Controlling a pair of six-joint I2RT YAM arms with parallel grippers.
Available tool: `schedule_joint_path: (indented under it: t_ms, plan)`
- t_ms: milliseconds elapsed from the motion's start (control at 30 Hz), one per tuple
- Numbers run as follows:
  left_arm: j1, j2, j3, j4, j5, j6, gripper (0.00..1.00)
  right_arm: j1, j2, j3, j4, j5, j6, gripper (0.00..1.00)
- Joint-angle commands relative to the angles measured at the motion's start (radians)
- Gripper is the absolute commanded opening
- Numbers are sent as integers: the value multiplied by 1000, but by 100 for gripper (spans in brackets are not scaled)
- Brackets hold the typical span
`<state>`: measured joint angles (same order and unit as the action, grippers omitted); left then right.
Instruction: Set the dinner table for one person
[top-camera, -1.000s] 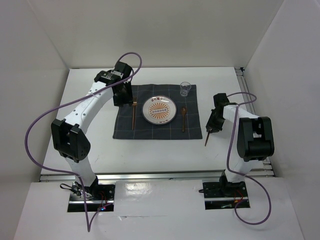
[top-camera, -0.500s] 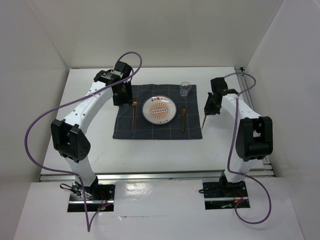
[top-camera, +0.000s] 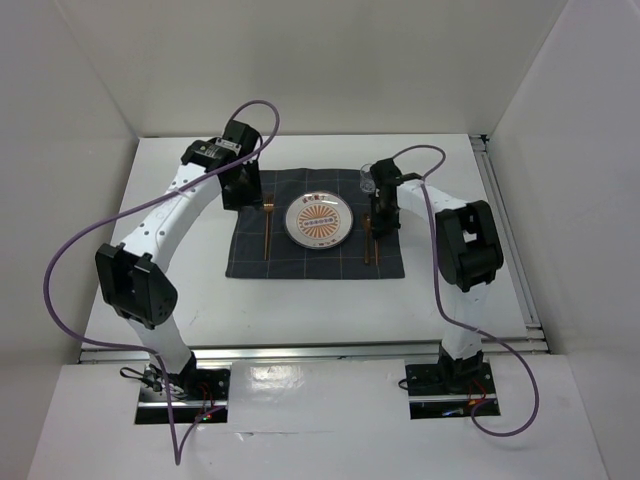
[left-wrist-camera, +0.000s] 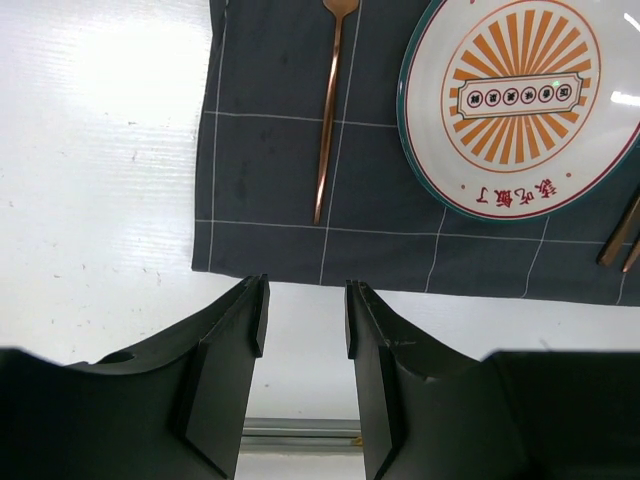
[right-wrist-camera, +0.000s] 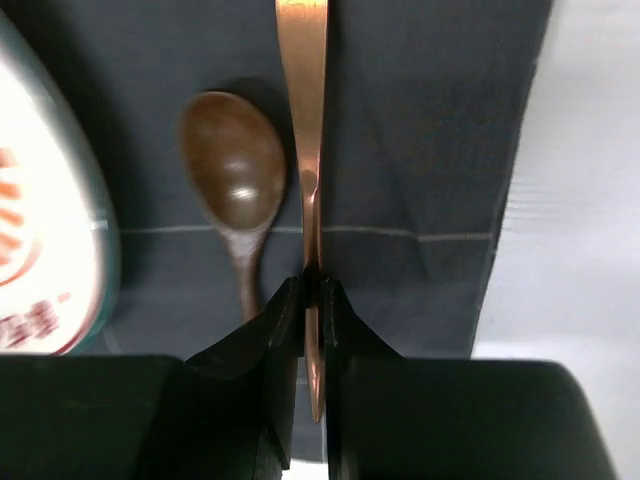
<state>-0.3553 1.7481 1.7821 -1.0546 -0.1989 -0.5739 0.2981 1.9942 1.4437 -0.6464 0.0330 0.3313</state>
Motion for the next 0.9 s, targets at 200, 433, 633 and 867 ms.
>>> schedule_joint_path:
  t_ms: [200, 433, 633, 867]
  plan:
    - [12, -47, -3, -8, -5, 40, 53, 12, -64, 136, -85, 94, 12, 69]
    - [12, -68, 16, -8, 6, 49, 53, -88, -242, 210, -200, 208, 52, 100]
    - [21, -104, 53, 2, 24, 49, 53, -329, -455, 35, -142, 189, 115, 100]
    - [21, -193, -22, 93, 56, 49, 53, -353, -501, -35, -167, 197, 126, 96]
